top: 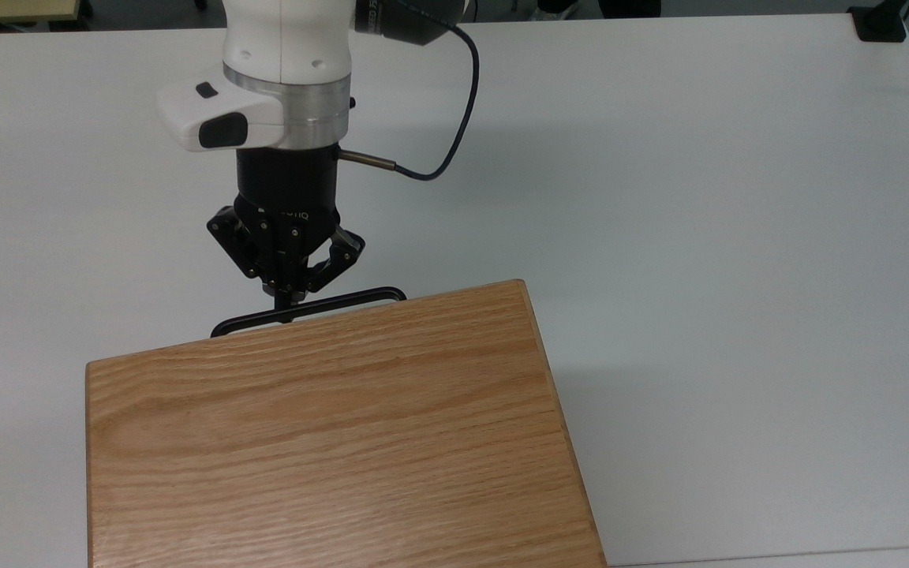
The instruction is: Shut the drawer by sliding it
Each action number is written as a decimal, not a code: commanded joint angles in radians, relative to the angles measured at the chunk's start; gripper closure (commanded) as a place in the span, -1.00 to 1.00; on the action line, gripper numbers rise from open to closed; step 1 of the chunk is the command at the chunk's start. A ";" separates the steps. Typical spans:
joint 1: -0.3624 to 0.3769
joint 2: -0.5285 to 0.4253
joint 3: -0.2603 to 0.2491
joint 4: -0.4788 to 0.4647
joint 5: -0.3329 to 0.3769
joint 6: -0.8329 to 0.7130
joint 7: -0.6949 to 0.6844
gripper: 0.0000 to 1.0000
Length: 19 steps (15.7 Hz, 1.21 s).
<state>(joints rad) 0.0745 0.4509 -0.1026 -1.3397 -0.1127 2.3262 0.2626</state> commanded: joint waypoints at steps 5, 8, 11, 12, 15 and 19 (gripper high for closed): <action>0.008 0.003 -0.005 0.034 -0.022 0.012 0.041 1.00; 0.004 -0.072 -0.005 -0.024 -0.022 -0.072 0.011 1.00; 0.001 -0.130 -0.003 -0.033 -0.016 -0.270 -0.078 1.00; 0.002 -0.147 -0.003 -0.036 -0.016 -0.334 -0.091 1.00; 0.002 -0.213 -0.003 -0.082 -0.016 -0.486 -0.094 1.00; -0.002 -0.325 -0.002 -0.165 0.002 -0.609 -0.120 0.91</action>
<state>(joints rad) 0.0702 0.2487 -0.1034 -1.3846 -0.1159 1.7781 0.1796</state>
